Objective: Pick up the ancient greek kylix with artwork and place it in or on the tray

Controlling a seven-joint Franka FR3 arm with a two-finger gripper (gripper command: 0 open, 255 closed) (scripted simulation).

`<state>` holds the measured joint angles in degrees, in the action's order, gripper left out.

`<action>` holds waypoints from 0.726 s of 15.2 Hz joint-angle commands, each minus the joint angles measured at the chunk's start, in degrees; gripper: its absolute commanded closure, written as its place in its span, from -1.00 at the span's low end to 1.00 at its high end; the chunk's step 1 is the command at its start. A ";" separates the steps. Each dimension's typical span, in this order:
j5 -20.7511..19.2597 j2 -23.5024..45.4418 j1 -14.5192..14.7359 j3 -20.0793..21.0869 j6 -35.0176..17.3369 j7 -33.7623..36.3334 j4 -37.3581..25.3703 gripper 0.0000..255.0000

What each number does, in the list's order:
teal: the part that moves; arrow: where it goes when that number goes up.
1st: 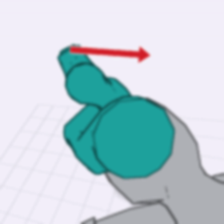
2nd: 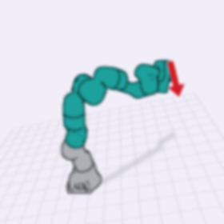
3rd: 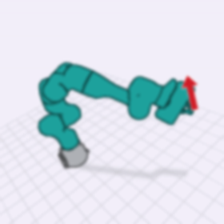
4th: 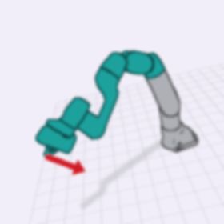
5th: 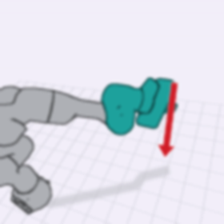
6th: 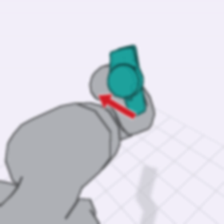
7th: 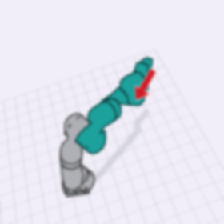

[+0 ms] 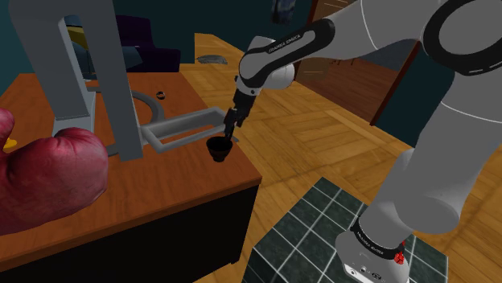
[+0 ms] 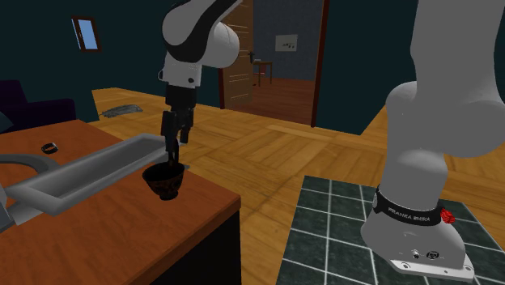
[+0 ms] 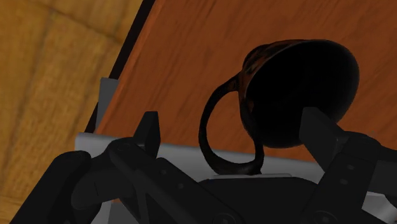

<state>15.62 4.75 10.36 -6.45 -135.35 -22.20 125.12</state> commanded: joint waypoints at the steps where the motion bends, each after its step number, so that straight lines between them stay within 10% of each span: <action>1: 0.50 1.10 0.12 0.19 -1.35 -0.32 0.21 -1.00; 10: 0.91 1.96 0.19 0.33 -2.39 -0.59 0.40 -1.00; 11: 0.91 1.96 0.19 0.33 -2.39 -0.59 0.40 1.00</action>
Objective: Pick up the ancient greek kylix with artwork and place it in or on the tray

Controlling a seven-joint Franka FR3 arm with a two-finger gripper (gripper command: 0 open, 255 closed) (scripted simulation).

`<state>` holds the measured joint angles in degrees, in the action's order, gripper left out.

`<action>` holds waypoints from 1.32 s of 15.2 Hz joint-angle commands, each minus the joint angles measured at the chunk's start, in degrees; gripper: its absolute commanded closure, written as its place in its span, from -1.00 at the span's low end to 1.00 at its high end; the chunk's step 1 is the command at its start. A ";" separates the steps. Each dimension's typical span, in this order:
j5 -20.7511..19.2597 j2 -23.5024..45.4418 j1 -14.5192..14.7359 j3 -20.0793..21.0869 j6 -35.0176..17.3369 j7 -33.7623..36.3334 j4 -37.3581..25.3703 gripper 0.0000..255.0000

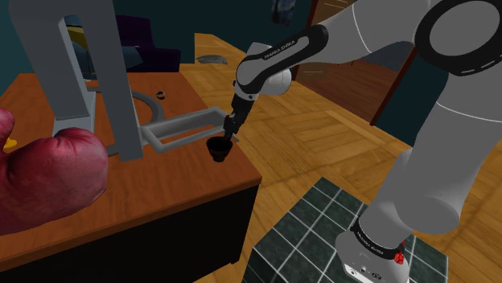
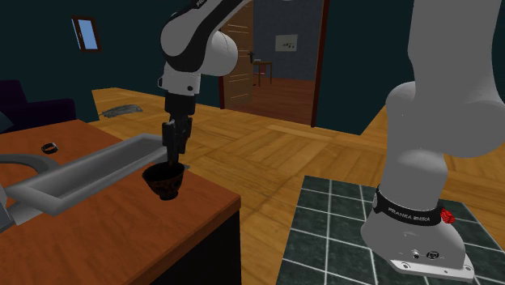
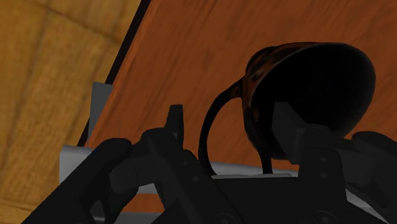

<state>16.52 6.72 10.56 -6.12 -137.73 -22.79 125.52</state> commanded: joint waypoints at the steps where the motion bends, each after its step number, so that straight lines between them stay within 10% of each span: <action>1: 0.00 0.00 0.00 0.00 0.00 0.00 0.00 1.00; 20: -2.60 -4.59 0.00 -0.40 7.65 2.81 -3.35 1.00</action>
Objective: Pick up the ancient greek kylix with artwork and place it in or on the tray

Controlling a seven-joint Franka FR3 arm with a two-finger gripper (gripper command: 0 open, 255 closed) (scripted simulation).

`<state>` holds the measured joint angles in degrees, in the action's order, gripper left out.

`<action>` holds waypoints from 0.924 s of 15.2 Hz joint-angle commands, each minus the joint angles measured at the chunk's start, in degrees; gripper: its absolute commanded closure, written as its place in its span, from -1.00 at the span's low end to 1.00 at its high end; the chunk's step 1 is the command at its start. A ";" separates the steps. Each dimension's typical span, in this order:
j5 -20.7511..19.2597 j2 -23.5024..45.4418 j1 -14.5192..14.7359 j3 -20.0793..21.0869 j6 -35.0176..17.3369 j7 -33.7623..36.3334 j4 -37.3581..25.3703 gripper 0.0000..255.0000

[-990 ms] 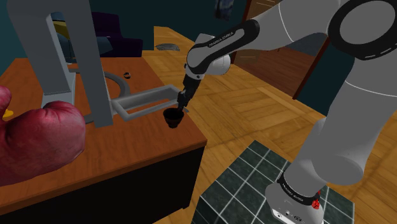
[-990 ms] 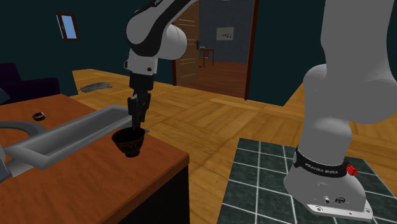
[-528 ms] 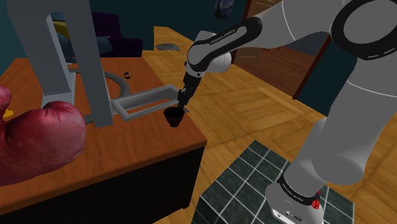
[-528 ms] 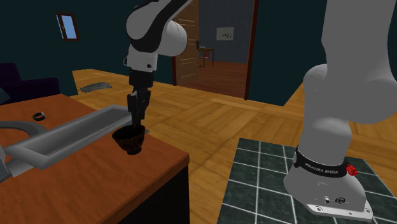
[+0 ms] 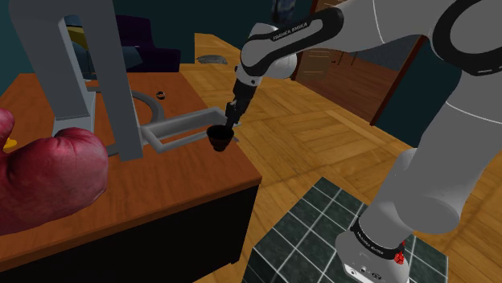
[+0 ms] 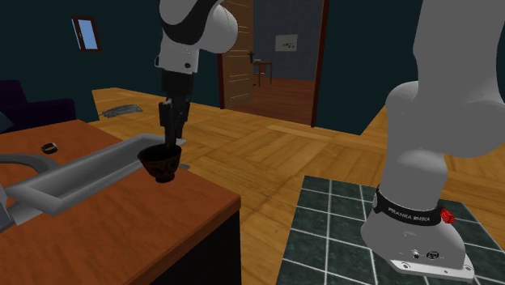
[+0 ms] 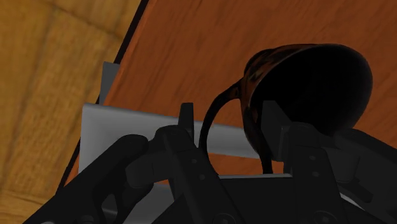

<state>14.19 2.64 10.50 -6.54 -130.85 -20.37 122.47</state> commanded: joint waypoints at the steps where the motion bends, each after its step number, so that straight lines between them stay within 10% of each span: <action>1: -0.45 -0.87 0.04 0.00 1.48 0.61 -0.68 1.00; 14: -2.38 -4.37 -0.09 -0.15 10.84 3.12 -6.78 1.00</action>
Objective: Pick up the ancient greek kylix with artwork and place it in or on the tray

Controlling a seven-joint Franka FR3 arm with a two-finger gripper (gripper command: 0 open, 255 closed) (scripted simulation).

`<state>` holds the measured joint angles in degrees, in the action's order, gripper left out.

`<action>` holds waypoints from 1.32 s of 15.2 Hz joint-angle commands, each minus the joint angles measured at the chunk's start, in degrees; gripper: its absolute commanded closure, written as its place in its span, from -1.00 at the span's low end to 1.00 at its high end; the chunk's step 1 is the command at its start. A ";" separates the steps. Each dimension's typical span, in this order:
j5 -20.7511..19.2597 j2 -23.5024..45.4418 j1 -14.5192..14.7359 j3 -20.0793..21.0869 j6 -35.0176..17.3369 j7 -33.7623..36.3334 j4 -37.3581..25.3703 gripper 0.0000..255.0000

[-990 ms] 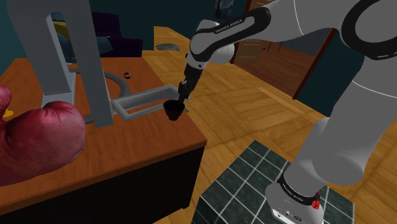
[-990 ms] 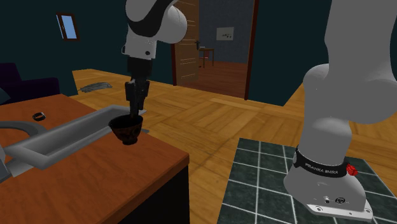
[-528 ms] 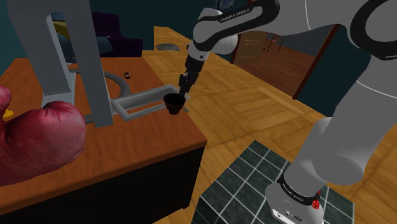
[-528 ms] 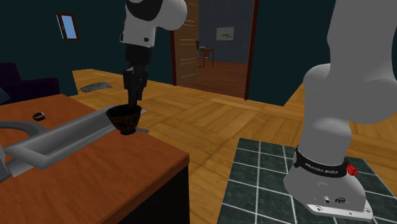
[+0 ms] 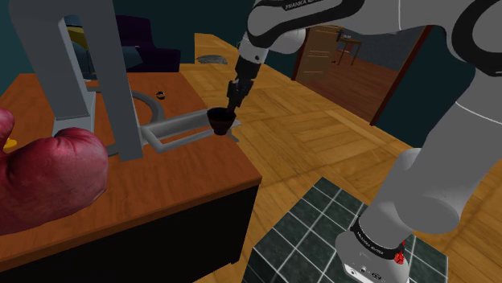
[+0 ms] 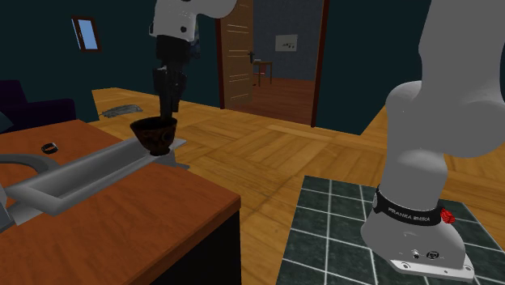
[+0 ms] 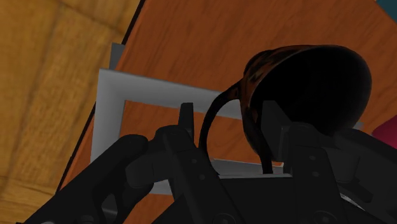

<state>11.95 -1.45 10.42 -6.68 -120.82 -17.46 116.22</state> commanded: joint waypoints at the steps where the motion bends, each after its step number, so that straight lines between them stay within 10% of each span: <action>1: -0.25 -0.47 -0.02 -0.02 1.54 0.37 -1.09 1.00; 8: -0.85 -1.39 -0.09 -0.06 6.29 1.38 -5.01 1.00; 20: 1.41 27.39 -1.09 0.54 18.75 3.76 -46.30 1.00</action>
<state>13.29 24.71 9.48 -6.16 -102.63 -13.74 71.75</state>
